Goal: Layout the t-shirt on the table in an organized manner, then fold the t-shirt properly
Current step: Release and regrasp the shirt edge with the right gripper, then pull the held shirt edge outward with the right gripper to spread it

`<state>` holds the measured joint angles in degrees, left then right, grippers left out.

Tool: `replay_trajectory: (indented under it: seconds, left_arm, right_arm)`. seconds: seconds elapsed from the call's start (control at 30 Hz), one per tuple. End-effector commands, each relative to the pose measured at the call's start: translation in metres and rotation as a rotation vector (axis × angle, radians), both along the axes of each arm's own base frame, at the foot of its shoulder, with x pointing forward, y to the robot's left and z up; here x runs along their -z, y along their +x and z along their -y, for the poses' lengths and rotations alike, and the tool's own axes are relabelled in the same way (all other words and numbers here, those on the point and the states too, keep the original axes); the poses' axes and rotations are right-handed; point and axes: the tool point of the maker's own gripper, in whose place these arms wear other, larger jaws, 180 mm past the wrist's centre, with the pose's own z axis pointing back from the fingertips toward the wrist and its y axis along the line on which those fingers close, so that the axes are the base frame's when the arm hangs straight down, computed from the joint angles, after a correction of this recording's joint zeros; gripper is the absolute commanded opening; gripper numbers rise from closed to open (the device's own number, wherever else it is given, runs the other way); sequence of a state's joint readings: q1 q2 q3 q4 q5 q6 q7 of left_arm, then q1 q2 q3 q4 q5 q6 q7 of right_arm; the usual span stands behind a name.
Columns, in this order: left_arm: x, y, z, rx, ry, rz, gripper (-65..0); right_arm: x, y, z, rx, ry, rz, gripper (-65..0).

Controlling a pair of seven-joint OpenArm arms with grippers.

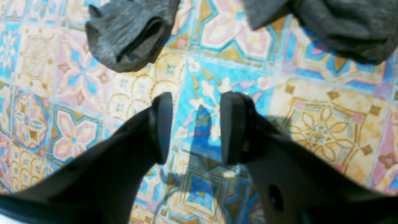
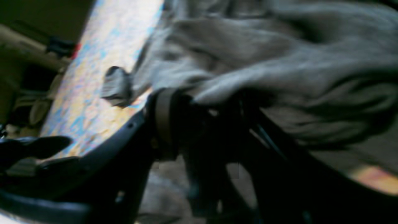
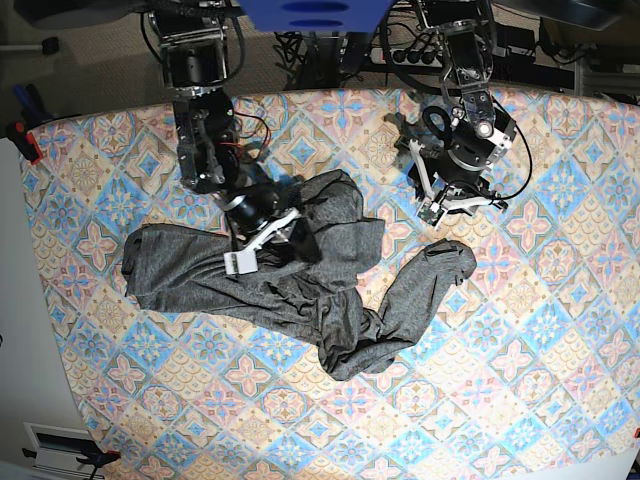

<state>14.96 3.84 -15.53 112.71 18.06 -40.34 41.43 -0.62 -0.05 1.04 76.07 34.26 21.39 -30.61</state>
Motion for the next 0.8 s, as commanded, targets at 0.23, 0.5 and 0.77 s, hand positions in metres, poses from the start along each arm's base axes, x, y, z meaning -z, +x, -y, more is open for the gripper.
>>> replay_trajectory:
  seconds: [0.23, 0.5, 0.77]
  left_arm:
    - [-0.01, 0.006, 0.001, -0.001, -0.011, 0.04, -40.5]
    - [-0.009, 0.006, 0.001, -0.001, -0.011, 0.038, -40.5]
    - [-0.009, 0.006, 0.001, -0.001, -0.011, 0.038, -40.5]
  right_arm:
    - [-0.011, 0.008, 0.005, 0.012, 0.009, 0.04, -64.1]
    - [-0.018, 0.01, 0.015, 0.019, -0.014, 0.066, -65.0]
    - [-0.056, 0.002, 0.091, 0.187, -0.074, 0.177, -65.0]
